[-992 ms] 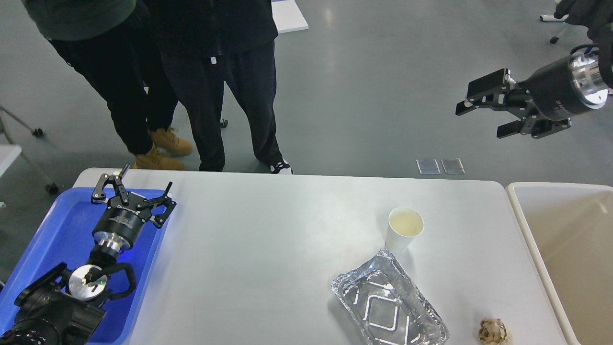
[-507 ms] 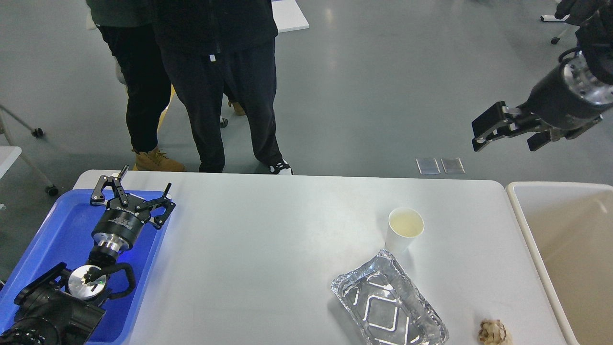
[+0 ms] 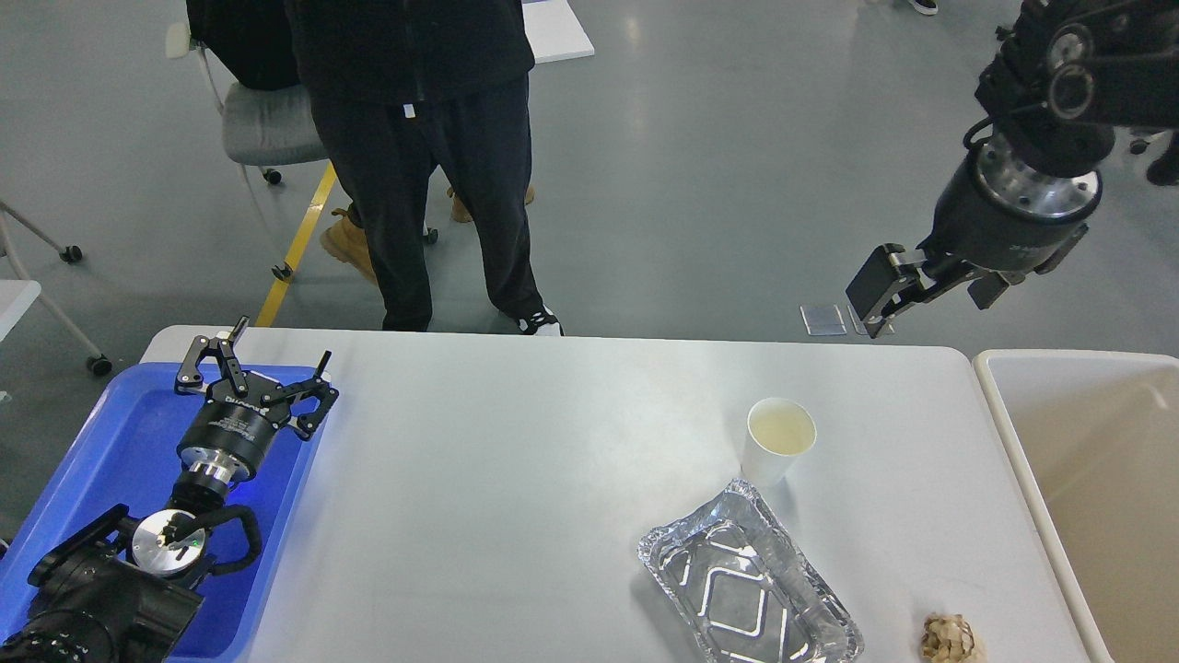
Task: Tidy desktop
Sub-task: 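Move the open right gripper down toward the white paper cup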
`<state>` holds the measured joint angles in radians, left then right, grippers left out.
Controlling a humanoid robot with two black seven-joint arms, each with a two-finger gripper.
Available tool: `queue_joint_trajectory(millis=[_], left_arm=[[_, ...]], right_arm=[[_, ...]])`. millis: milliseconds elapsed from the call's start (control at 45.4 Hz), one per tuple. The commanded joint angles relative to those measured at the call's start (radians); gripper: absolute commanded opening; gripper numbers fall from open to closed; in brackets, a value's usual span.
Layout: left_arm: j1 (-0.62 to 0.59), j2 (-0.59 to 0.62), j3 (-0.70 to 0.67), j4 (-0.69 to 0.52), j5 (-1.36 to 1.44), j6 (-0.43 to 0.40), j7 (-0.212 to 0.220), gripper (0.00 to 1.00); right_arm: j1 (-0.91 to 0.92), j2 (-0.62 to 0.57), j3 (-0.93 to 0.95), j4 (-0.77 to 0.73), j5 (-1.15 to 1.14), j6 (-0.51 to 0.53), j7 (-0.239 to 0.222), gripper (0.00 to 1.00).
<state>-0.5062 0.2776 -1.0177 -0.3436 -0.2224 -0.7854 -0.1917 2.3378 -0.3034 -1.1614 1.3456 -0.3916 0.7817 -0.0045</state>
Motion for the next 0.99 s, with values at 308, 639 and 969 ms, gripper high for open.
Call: queue_joint_trajectory(millis=[308,639,969], left_arm=[[0.0,0.0,-0.001,0.0,0.0,0.0,0.0,1.0],[0.0,0.0,0.001,0.0,0.0,0.0,0.0,1.0],[0.0,0.0,0.001,0.0,0.0,0.0,0.001,1.0]], right_arm=[[-0.113,0.095,0.074,-0.054,0.003,-0.058,0.0,1.0],[-0.345,0.173,0.097,-0.344,-0.009,-0.13,-0.002,1.0],[-0.578,0.251,0.149,-0.545,-0.018,-0.134,-0.003,1.0]])
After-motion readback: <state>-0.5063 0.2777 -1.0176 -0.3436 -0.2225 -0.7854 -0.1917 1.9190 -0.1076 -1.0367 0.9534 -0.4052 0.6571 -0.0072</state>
